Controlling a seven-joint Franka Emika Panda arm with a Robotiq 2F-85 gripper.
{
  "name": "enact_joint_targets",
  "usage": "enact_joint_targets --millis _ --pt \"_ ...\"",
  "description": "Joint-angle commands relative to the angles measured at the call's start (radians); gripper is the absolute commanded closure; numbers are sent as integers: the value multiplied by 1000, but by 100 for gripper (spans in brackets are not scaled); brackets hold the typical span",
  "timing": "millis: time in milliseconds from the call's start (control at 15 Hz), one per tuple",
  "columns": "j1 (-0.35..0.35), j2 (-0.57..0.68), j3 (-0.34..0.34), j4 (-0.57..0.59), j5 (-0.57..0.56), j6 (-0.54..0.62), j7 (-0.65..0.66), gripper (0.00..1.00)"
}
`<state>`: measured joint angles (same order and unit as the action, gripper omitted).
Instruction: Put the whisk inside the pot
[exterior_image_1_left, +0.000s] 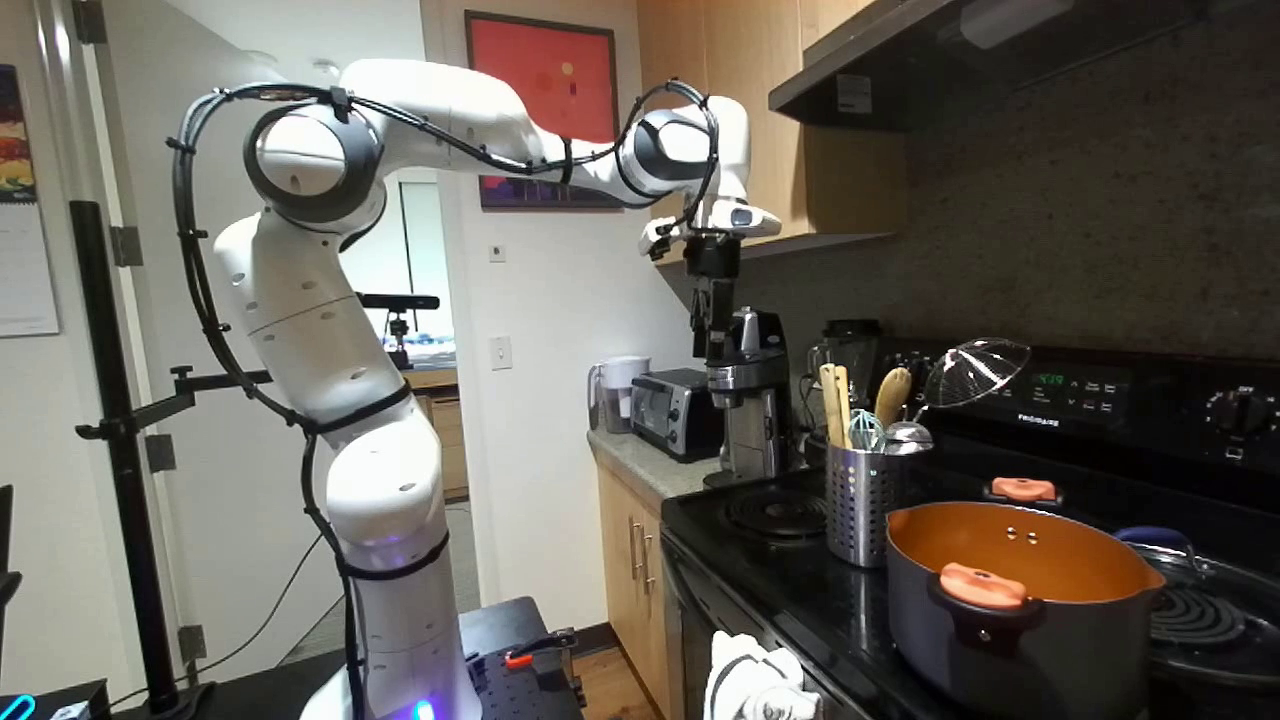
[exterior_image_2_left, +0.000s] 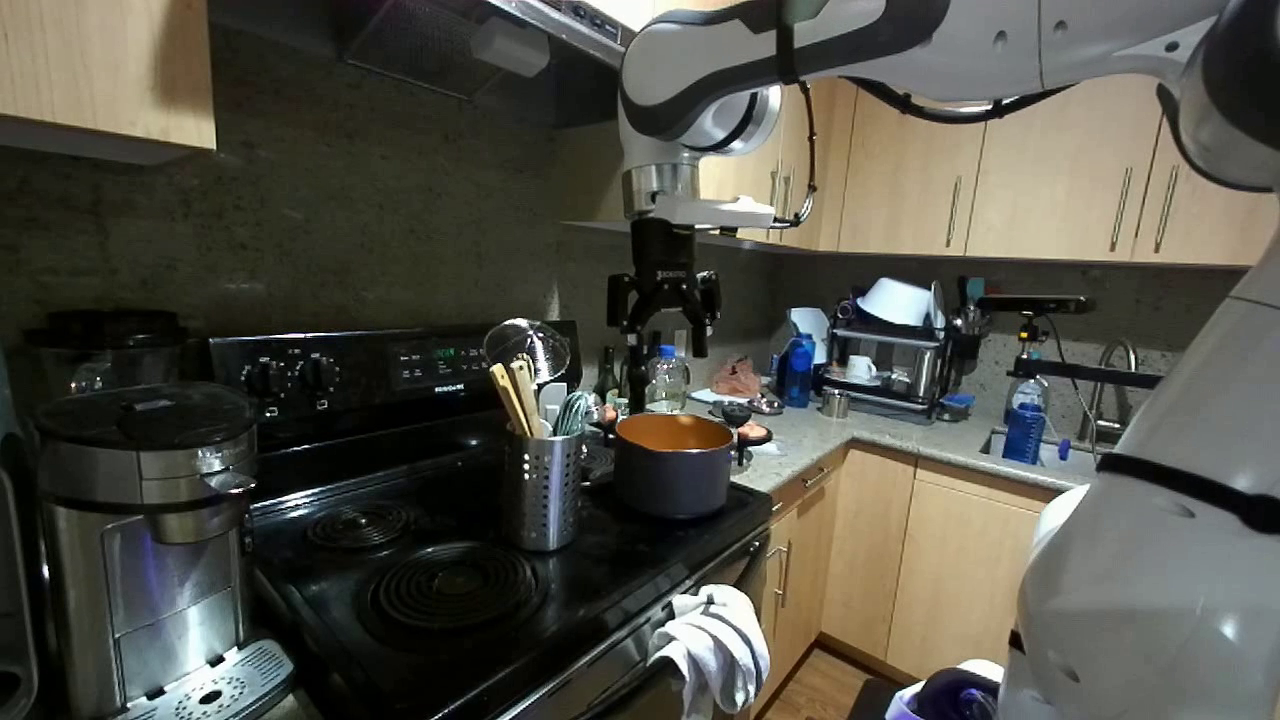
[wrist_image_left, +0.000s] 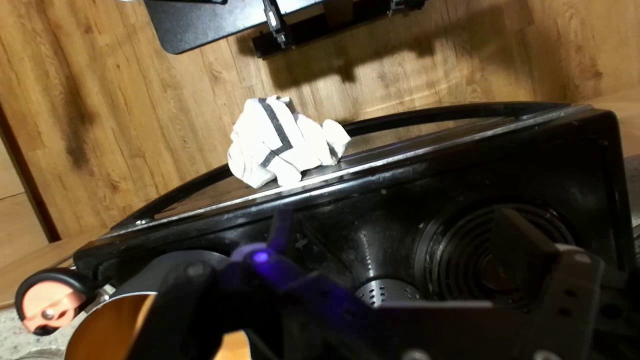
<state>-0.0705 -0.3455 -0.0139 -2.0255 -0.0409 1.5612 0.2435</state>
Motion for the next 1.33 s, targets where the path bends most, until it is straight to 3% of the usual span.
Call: enact_joint_targets --millis 0,600,1267 --pt "-15 34 -4 18 15 58 65 0" --pt "-78 124 -48 38 47 239 320 0" --pt "-83 143 -52 31 22 269 338 0"
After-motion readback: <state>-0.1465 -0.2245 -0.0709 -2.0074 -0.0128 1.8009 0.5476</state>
